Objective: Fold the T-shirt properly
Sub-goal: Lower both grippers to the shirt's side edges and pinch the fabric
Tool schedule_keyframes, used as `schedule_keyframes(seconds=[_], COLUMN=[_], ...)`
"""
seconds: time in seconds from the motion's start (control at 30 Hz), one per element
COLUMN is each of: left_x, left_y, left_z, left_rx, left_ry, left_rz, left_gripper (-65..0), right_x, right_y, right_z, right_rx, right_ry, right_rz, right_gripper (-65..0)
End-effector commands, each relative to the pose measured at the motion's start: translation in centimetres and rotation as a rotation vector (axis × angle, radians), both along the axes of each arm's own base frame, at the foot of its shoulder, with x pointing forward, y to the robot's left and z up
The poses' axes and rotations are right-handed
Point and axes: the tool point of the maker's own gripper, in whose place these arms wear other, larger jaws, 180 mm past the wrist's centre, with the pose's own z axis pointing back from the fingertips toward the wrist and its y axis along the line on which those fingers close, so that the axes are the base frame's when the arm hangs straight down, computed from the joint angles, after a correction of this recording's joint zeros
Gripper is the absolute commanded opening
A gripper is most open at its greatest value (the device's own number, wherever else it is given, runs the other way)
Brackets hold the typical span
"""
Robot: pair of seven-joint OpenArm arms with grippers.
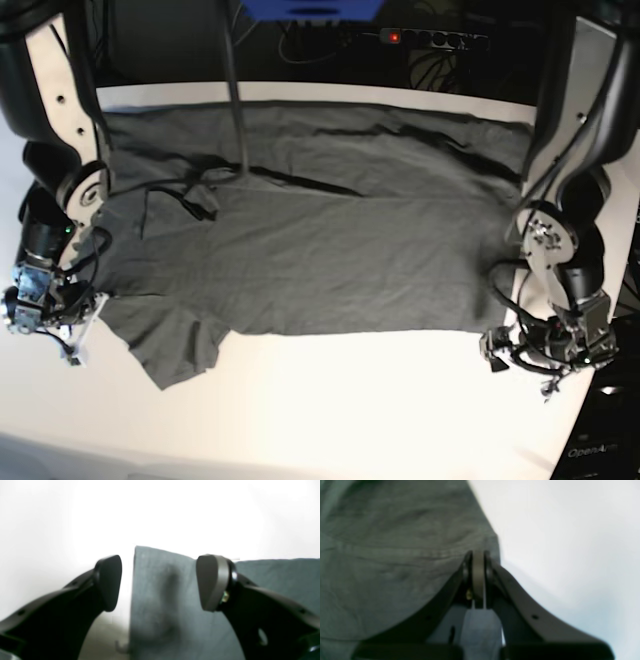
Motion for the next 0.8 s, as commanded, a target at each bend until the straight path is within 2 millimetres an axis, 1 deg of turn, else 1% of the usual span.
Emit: schedule_keyframes(seconds=[0.0, 0.1, 0.2, 0.27, 0.33, 0.4, 0.43, 0.53, 0.57, 0.67, 0.77], left_x=[1.9, 2.2, 2.3, 2.1, 1.8, 2.0, 2.0, 1.3, 1.2, 1.1, 1.2], left_y=[0.4, -0.3, -0.3, -0.3, 0.4, 1.4, 1.6, 0.8, 1.0, 0.4, 0.0], left_z=[2.5, 2.6, 2.6, 2.2, 1.8, 1.8, 1.8, 0.2, 0.0, -0.7, -1.0], left_rx=[0.014, 0.040, 0.056, 0.061, 0.073, 0.089, 0.090, 0.069, 0.066, 0.046, 0.032], left_ry=[-0.066, -0.069, -0.075, -0.068, -0.054, -0.061, -0.065, -0.043, -0.045, -0.047, -0.062], left_rz=[-0.005, -0.037, -0.047, -0.049, -0.006, 0.048, 0.057, 0.046, 0.048, 0.048, 0.052], left_gripper=[-19.1, -18.9, -18.9, -18.9, -18.9, -18.9, -18.9, -18.9, -18.9, -18.8, -18.8], right_x=[1.9, 1.9, 1.9, 1.9, 1.9, 1.9, 1.9, 1.9, 1.9, 1.8, 1.8], right_y=[-1.0, -1.0, -0.9, -0.9, -0.9, -0.9, -0.9, -0.8, -0.8, -1.0, -1.0], right_z=[2.5, 2.5, 2.4, 2.4, 2.4, 2.4, 2.4, 2.4, 2.4, 2.4, 2.4], right_rx=[-0.014, -0.014, -0.013, -0.013, -0.013, -0.013, -0.013, -0.012, -0.012, -0.014, -0.014], right_ry=[-0.071, -0.071, -0.071, -0.071, -0.071, -0.071, -0.071, -0.071, -0.071, -0.070, -0.070], right_rz=[-0.014, -0.014, -0.013, -0.013, -0.013, -0.013, -0.013, -0.012, -0.012, -0.014, -0.014], right_gripper=[-64.4, -64.6, -64.6, -64.6, -64.6, -64.6, -64.6, -64.6, -64.6, -64.6, -64.6])
